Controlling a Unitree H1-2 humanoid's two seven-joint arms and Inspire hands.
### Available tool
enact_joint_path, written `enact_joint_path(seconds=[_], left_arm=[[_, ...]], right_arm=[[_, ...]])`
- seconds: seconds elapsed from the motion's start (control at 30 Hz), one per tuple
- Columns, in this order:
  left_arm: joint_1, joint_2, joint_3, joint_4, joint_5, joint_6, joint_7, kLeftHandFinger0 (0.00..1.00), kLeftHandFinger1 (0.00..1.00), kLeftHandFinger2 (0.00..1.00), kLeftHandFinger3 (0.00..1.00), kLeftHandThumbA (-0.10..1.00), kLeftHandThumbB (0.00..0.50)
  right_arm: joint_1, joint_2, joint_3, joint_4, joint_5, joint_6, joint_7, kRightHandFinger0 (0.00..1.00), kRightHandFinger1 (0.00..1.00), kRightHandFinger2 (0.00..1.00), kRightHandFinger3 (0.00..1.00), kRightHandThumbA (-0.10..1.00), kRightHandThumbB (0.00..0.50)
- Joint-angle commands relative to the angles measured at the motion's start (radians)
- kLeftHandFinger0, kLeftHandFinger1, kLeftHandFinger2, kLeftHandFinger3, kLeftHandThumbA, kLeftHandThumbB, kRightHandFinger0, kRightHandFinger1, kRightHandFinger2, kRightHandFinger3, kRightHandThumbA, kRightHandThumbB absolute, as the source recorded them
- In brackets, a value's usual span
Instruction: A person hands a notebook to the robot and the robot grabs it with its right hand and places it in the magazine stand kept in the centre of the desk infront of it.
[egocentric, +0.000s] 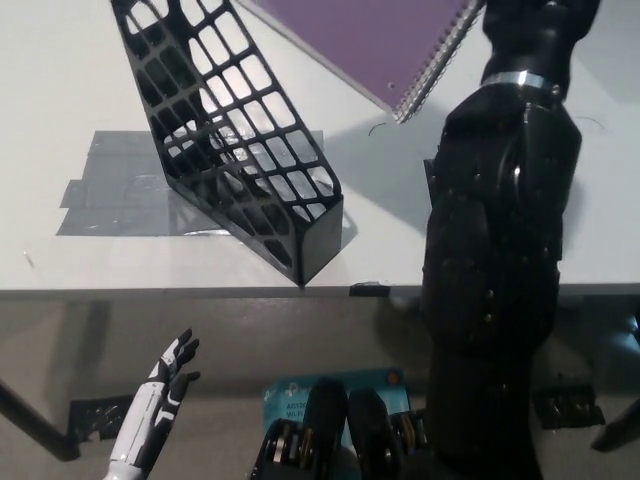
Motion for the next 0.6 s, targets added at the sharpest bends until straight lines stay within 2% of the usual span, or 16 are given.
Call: enact_joint_path(seconds=[0.0, 0.23, 0.57], left_arm=[[-0.018, 0.014, 0.006, -0.01, 0.006, -0.037, 0.015, 0.89, 0.99, 1.0, 1.0, 1.0, 0.5], [-0.024, 0.011, 0.008, -0.013, -0.001, -0.037, 0.007, 0.89, 1.0, 1.0, 1.0, 1.0, 0.5], [-0.032, 0.018, 0.004, -0.013, 0.012, -0.037, 0.01, 0.9, 1.0, 1.0, 1.0, 1.0, 0.5]], right_arm=[[-0.106, 0.022, 0.011, -0.064, 0.022, -0.05, -0.026, 0.0, 0.0, 0.0, 0.0, 0.88, 0.055], [-0.086, 0.03, 0.039, -0.035, -0.005, -0.083, -0.02, 0.0, 0.0, 0.0, 0.0, 0.88, 0.039], [-0.061, 0.044, 0.085, 0.033, -0.005, -0.146, -0.021, 0.0, 0.0, 0.0, 0.0, 0.85, 0.057]])
